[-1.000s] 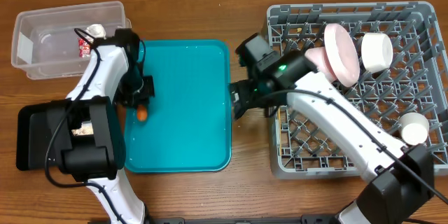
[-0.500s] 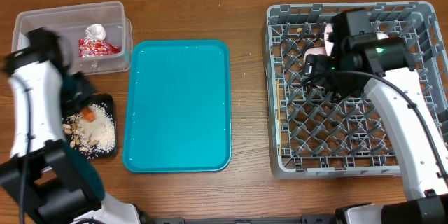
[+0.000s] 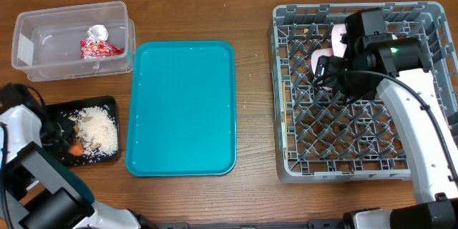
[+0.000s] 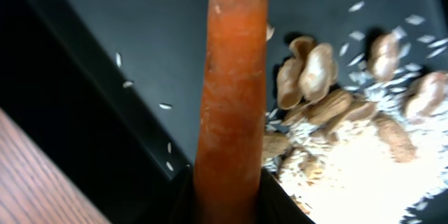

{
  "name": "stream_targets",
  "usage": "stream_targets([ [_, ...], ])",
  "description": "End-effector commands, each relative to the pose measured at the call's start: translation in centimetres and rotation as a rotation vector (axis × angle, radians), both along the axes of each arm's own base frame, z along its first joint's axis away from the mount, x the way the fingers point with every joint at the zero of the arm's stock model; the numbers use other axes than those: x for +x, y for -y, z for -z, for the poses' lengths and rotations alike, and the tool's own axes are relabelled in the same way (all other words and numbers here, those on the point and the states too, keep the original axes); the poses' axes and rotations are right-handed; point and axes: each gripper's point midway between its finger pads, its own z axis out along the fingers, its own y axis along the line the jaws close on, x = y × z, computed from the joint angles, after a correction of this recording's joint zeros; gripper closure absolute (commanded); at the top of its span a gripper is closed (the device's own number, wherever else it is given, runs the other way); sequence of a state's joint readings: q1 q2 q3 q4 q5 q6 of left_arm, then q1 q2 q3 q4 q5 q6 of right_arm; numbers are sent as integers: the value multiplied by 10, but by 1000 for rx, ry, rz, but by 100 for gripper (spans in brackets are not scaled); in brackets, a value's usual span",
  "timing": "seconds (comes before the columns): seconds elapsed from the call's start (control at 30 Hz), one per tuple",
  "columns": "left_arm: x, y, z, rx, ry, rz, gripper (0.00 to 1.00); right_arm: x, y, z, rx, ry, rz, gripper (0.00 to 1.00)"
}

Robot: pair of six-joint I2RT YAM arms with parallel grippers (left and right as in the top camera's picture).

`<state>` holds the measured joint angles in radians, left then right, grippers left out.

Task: Sort waste into correct bins and load items into the dishwasher
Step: 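Drop the carrot onto the black tray with the left gripper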

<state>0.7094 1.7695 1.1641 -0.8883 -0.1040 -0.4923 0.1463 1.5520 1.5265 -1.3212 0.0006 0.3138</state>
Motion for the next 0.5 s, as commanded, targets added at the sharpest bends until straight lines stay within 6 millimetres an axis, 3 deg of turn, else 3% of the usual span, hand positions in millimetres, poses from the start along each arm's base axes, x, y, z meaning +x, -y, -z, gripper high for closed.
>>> stream_targets([
  [0.0,-2,2,2,-3,6,-16,67,1,1,-13,0,45,-2,13],
  [0.13,3,8,2,-38,33,4,48,1,1,-13,0,43,-2,13],
  [0.23,4,9,-4,-46,32,23,46,1,1,-13,0,41,-2,12],
  [0.33,28,16,-36,-45,89,119,46,5,-1,-15,7,60,-3,7],
  [0.37,40,23,-48,-53,130,167,46,8,-2,-16,16,74,-6,1],
  [0.47,84,61,-86,-86,286,385,41,28,-17,-24,65,161,-102,0],
])
